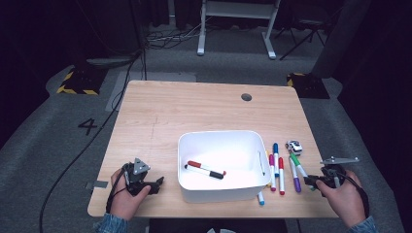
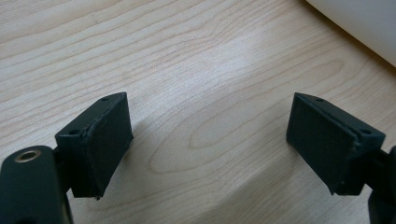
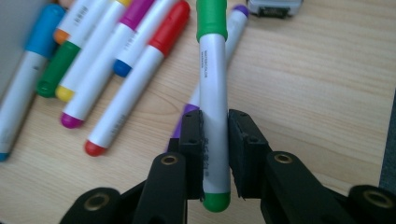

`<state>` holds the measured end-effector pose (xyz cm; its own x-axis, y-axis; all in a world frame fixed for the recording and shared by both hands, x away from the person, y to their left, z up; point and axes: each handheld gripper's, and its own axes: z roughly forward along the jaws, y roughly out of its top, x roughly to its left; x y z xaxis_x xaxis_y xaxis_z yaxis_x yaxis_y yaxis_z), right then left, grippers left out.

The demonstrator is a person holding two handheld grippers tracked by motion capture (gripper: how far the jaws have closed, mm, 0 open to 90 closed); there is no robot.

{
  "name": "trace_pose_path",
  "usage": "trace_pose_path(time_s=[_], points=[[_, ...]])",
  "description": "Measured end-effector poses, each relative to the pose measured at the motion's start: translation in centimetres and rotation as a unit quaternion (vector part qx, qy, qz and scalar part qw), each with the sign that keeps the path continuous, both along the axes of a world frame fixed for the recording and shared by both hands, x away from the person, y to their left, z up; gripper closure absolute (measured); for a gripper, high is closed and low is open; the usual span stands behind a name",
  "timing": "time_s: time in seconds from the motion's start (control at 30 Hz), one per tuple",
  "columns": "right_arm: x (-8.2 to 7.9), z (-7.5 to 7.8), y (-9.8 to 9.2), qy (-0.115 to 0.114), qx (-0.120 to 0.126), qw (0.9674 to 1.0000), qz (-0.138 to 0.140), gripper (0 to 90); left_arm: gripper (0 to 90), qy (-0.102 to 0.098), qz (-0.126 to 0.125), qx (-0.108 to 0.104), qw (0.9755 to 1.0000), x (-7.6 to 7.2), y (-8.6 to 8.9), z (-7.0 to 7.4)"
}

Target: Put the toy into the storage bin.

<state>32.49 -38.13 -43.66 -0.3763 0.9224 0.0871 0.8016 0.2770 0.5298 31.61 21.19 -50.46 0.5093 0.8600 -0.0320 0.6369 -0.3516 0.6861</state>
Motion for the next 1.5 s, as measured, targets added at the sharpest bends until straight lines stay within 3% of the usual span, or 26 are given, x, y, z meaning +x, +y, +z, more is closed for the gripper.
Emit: trace_pose_path(time_s=[0.27, 0.43, 0.63, 0.83, 1.17, 1.5], points=[[-0.1, 3.8, 1.9, -0.020, 0.021, 0.9990, 0.034, 76.5, 14.5, 0.000, 0.000, 0.000, 1.0000, 0.0, 0.0, 0.0], [0.0, 6.7, 3.7, -0.039, 0.032, 0.9964, 0.068, 76.5, 14.5, 0.000, 0.000, 0.000, 1.0000, 0.0, 0.0, 0.0], [0.4, 10.1, 6.7, -0.052, 0.044, 0.9911, 0.115, 76.5, 14.5, 0.000, 0.000, 0.000, 1.0000, 0.0, 0.0, 0.0], [0.8, 12.2, 10.1, -0.047, 0.049, 0.9845, 0.162, 76.5, 14.7, 0.000, 0.000, 0.000, 1.0000, 0.0, 0.0, 0.0], [2.3, 13.5, 15.6, -0.030, 0.050, 0.9713, 0.230, 76.5, 14.8, -0.001, 0.001, 0.001, 1.0000, 0.0, 0.0, 0.0], [4.4, 12.6, 20.1, -0.008, 0.045, 0.9618, 0.270, 76.4, 14.8, -0.001, 0.001, 0.002, 1.0000, 0.0, 0.0, 0.0]])
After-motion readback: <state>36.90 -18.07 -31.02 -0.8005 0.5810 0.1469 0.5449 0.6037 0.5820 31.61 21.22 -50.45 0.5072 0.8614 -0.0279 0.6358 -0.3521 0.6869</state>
